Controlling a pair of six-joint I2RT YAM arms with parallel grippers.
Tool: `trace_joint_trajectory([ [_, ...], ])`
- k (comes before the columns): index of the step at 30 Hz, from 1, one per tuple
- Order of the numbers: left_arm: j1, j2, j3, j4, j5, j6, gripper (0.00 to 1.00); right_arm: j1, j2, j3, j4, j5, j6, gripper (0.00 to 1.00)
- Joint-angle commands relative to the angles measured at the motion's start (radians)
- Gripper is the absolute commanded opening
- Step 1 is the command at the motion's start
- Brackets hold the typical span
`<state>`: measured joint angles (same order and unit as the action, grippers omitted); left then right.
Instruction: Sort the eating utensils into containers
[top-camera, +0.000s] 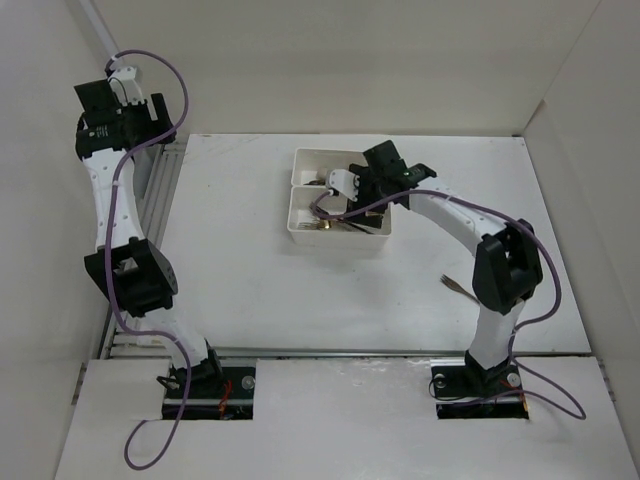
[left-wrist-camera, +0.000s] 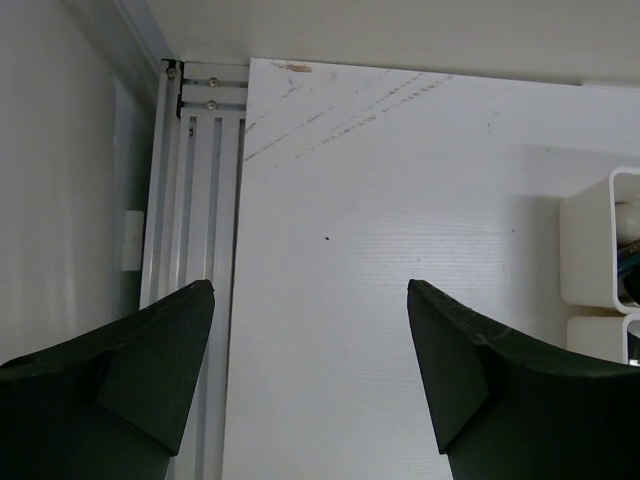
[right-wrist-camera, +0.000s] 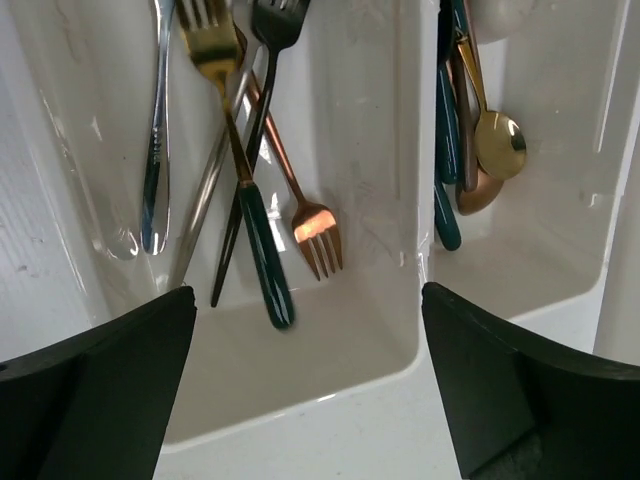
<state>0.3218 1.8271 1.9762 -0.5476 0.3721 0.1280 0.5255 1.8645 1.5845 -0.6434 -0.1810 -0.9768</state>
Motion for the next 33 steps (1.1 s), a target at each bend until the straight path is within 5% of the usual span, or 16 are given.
trace_joint_trajectory([
  [1, 0.002, -0.086, -0.01, 0.011, 0.005, 0.015, 0.76, 0.011, -0.03, 0.037, 0.059, 0.012, 0.05, 1.0],
  [8, 0.002, -0.104, -0.028, 0.011, 0.031, -0.004, 0.76, -0.099, -0.212, -0.009, -0.071, 0.19, 0.063, 1.0],
  [14, 0.002, -0.084, 0.01, 0.011, 0.041, -0.022, 0.76, -0.333, -0.434, -0.449, -0.211, 0.275, 0.026, 1.0],
  [18, 0.002, -0.065, 0.079, 0.011, 0.054, -0.022, 0.76, -0.407, -0.556, -0.682, -0.118, 0.284, 0.033, 1.0],
  [28, 0.031, -0.045, 0.139, 0.02, 0.053, -0.022, 0.76, -0.487, -0.492, -0.844, -0.01, 0.176, 0.088, 1.0],
  [32, 0.049, -0.035, 0.139, 0.02, 0.041, -0.013, 0.76, -0.487, -0.442, -0.865, 0.021, 0.14, 0.107, 0.89],
  [33, 0.06, -0.044, 0.139, 0.02, 0.03, -0.013, 0.76, -0.496, -0.442, -0.865, 0.021, 0.14, 0.096, 0.76],
])
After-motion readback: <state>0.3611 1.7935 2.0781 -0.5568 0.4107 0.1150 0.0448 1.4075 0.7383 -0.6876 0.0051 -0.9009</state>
